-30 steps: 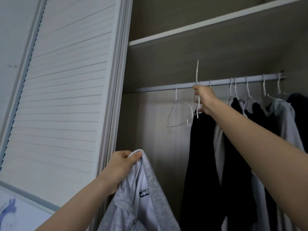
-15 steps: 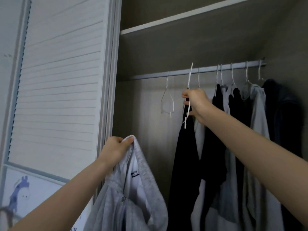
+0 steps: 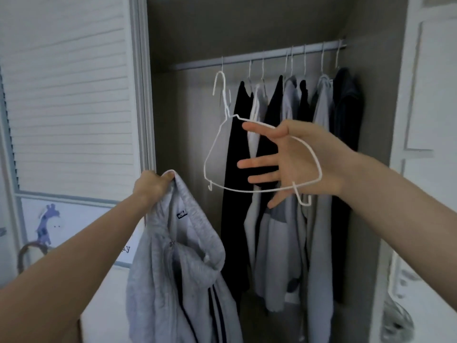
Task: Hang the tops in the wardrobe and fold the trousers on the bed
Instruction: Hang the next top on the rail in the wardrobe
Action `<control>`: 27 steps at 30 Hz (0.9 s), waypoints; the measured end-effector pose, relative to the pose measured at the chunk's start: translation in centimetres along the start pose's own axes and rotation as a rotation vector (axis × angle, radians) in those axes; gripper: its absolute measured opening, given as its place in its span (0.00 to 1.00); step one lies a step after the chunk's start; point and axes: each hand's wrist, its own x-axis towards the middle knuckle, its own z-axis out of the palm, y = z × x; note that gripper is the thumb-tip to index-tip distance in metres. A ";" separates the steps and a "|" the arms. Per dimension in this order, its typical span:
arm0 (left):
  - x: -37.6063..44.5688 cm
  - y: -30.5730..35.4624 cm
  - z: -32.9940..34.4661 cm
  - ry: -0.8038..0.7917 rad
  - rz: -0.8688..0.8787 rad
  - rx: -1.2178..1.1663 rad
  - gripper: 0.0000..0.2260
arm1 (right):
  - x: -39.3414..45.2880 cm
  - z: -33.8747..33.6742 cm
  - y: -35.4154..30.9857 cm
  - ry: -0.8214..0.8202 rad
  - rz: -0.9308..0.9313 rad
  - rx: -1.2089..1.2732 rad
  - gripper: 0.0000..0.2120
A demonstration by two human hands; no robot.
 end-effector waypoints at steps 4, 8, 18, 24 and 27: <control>-1.6 -0.7 -0.1 0.014 -0.066 0.029 0.26 | -4.8 -0.6 2.0 -0.346 -0.023 0.316 0.28; -2.9 -0.5 -0.4 0.022 -0.107 0.041 0.24 | -8.4 -1.9 2.3 -0.525 -0.025 0.348 0.29; -8.0 5.6 0.5 -0.336 0.134 -0.029 0.22 | -12.6 -5.5 6.0 -0.477 0.006 0.215 0.29; -11.2 10.3 2.1 -0.256 0.285 -0.031 0.22 | -15.1 -5.8 7.5 -0.006 -0.028 0.208 0.26; -12.2 12.1 2.7 -0.148 0.334 0.119 0.22 | -17.0 -5.8 6.4 -0.157 -0.060 0.352 0.27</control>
